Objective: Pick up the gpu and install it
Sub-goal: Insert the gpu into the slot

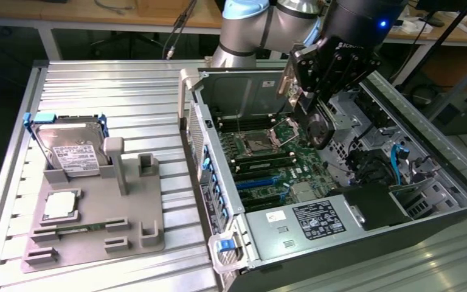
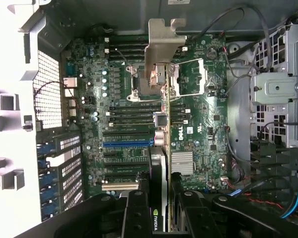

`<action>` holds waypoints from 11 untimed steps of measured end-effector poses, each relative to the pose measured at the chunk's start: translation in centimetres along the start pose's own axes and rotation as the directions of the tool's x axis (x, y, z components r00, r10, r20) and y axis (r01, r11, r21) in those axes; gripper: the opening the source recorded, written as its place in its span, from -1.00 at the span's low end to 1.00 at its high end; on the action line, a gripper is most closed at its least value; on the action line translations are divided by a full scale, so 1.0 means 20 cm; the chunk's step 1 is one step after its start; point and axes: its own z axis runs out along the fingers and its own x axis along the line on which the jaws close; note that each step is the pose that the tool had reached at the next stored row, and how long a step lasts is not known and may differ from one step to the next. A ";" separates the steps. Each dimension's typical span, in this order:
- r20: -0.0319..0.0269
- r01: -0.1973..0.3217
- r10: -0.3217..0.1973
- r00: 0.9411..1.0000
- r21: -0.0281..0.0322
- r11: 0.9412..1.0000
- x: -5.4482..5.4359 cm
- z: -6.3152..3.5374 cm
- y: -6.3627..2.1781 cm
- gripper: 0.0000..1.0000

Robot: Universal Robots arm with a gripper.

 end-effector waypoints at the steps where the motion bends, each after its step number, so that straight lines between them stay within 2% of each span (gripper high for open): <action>1: 0.000 0.003 -0.003 1.000 0.000 1.000 0.00 0.000 0.000 -0.45; 11: -0.001 0.023 -0.023 1.000 0.000 1.000 0.00 0.000 0.000 -0.45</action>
